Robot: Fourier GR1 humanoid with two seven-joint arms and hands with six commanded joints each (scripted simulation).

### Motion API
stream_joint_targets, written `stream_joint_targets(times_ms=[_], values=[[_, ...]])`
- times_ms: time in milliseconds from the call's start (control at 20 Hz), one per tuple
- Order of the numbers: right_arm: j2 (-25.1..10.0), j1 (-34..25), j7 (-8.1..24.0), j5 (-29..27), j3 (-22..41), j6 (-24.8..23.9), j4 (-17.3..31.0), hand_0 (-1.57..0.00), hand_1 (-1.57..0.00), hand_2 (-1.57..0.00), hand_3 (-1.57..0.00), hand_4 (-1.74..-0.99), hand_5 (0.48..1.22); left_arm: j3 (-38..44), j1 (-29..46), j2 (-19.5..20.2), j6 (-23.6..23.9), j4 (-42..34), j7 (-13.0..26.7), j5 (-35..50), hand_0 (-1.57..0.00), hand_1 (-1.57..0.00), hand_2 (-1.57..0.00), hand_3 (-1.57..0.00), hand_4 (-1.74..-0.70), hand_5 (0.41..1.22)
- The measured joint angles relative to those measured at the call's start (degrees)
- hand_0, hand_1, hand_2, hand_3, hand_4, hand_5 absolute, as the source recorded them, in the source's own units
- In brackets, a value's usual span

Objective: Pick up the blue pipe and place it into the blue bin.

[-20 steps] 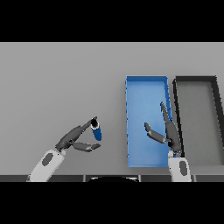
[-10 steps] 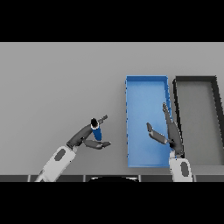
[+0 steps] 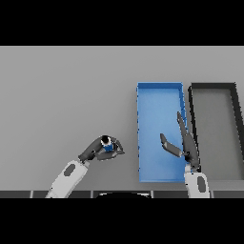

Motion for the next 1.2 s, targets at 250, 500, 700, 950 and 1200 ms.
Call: stream_joint_targets(times_ms=[250,500,700,950,1200], values=[[0.3,-0.2,0.2,-0.2,0.2,0.3,0.9,0.0,0.0,0.0,0.0,-1.217,0.631,-0.2,0.4,-0.9,2.2,-1.0,-2.3,-3.1,-1.44,-1.46,-1.48,-1.47,-1.48,1.179],[-0.1,-1.3,1.0,-0.4,-0.5,0.2,1.8,0.0,0.0,0.0,0.0,-1.22,0.638,1.1,-1.9,-3.2,2.4,-5.4,-1.8,-3.0,-1.53,-1.53,-1.54,-1.54,-1.47,1.207],[-0.1,-0.5,-0.2,1.3,0.2,-0.4,1.2,0.0,0.0,0.0,0.0,-1.184,0.643,1.3,-3.0,-3.5,0.3,-10.0,-0.2,-2.4,-1.55,-1.56,-1.56,-1.56,-1.47,1.215],[-0.3,-0.7,-0.5,1.8,-0.1,-0.8,2.0,0.0,0.0,0.0,0.0,-1.155,0.642,0.8,-4.5,-4.7,-1.2,-14.5,4.6,-3.2,-1.57,-1.57,-1.57,-1.57,-1.47,1.219],[1.3,4.6,-1.9,4.5,0.9,-4.1,-2.9,0.0,0.0,0.0,0.0,-1.138,0.643,1.6,-3.5,-5.6,-2.7,-14.3,5.2,-4.3,-1.57,-1.57,-1.57,-1.57,-1.47,1.22]])
